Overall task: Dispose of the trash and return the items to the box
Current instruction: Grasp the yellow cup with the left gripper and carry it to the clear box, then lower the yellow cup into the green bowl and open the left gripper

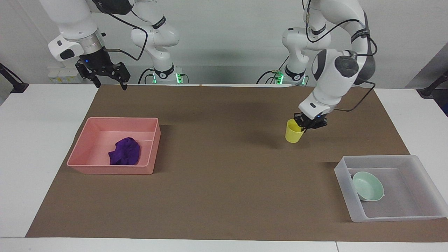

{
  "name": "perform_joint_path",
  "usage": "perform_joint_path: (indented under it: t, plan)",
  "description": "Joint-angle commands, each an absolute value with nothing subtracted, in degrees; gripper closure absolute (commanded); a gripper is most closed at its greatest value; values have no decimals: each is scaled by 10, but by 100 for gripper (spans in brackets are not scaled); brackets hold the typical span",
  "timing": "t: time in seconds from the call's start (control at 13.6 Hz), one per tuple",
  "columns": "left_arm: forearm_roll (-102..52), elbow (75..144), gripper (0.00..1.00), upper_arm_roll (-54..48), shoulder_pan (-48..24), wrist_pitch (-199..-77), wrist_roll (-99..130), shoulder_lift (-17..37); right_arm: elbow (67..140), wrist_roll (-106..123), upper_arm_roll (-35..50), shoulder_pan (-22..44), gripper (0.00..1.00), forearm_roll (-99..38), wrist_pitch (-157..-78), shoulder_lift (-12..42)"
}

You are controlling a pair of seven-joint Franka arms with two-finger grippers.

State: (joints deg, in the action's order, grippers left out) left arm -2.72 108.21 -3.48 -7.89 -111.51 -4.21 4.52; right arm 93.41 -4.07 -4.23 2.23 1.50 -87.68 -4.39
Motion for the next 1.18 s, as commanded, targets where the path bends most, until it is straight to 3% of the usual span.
perform_joint_path:
  t: [0.0,0.22,0.74,1.1]
  plan:
    - [-36,964,100,-38,-24,-1042,-111,104,950,-34,-41,20,0,17,-889,-54]
    - [-30,887,100,-38,27,-1002,-155,137,954,-34,-41,20,0,17,-889,-58]
    - [59,890,100,-36,96,-1167,-268,170,964,-35,-41,20,0,16,-905,-60]
    - [55,866,100,-37,114,-1248,-273,265,972,-43,-41,19,0,16,-906,-65]
